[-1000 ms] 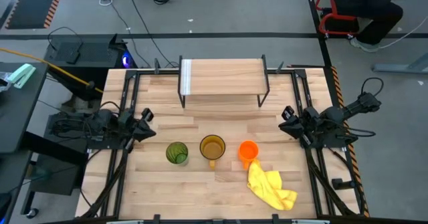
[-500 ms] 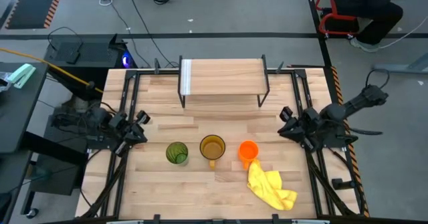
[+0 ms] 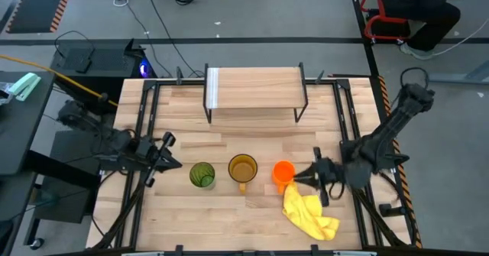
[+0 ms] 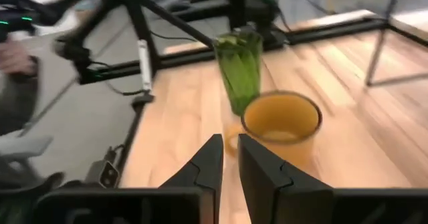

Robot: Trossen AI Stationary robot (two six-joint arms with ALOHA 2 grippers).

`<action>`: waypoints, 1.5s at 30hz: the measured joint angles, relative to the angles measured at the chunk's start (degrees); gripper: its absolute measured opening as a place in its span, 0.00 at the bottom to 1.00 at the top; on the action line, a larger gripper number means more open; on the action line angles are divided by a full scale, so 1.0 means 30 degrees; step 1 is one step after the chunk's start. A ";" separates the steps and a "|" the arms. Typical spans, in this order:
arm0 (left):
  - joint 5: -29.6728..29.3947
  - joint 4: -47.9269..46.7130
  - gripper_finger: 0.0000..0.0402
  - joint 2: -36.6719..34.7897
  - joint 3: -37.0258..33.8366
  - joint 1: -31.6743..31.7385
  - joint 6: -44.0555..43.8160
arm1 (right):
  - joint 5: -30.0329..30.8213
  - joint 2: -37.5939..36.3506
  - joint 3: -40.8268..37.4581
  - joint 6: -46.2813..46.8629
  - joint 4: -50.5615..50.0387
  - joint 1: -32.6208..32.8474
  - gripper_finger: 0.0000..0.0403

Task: Stack small to large cups/mugs on shelf
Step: Put the orange mug on the shelf

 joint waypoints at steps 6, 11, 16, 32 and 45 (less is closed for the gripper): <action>-0.4781 -0.0042 0.04 0.1060 0.0279 -0.3239 0.0946 | 0.8236 0.4134 -0.0053 0.5876 0.0027 0.4848 0.14; -0.8560 -0.0017 0.04 0.2176 0.0289 -0.5351 0.1049 | 1.1038 0.8993 -0.0053 1.2061 0.0367 0.6175 0.14; -1.0487 0.0143 0.04 0.2979 0.0289 -0.6462 0.0999 | 1.1810 1.2362 -0.0060 1.5089 0.1271 0.5716 0.14; -1.1140 0.0055 0.05 0.4837 0.0289 -0.6768 -0.0730 | 0.8069 1.3650 0.0377 1.1530 0.4574 0.2746 0.14; -1.1540 0.0153 0.05 0.5580 0.0289 -0.6766 -0.1745 | 0.6543 1.3650 0.0377 1.2314 0.4552 0.1369 0.14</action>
